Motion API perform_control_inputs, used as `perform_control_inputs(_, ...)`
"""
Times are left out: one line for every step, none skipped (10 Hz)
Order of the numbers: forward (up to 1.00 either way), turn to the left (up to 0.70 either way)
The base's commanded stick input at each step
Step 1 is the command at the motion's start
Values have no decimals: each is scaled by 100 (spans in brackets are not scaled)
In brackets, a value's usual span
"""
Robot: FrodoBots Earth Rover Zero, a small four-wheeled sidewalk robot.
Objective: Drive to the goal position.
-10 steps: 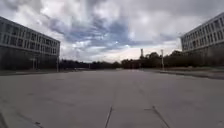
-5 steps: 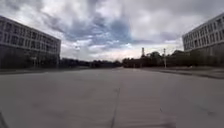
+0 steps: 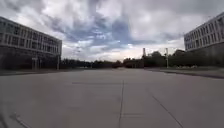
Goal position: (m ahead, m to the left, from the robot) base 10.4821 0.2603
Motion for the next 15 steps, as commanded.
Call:
perform_control_inputs(100,0)
perform_control_inputs(100,0)
perform_control_inputs(100,0)
perform_control_inputs(100,0)
perform_control_inputs(100,0)
perform_control_inputs(100,0)
perform_control_inputs(100,0)
perform_control_inputs(100,0)
perform_control_inputs(100,1)
perform_control_inputs(100,2)
perform_control_inputs(100,0)
perform_control_inputs(100,0)
perform_control_inputs(100,0)
perform_control_inputs(100,2)
perform_control_inputs(100,13)
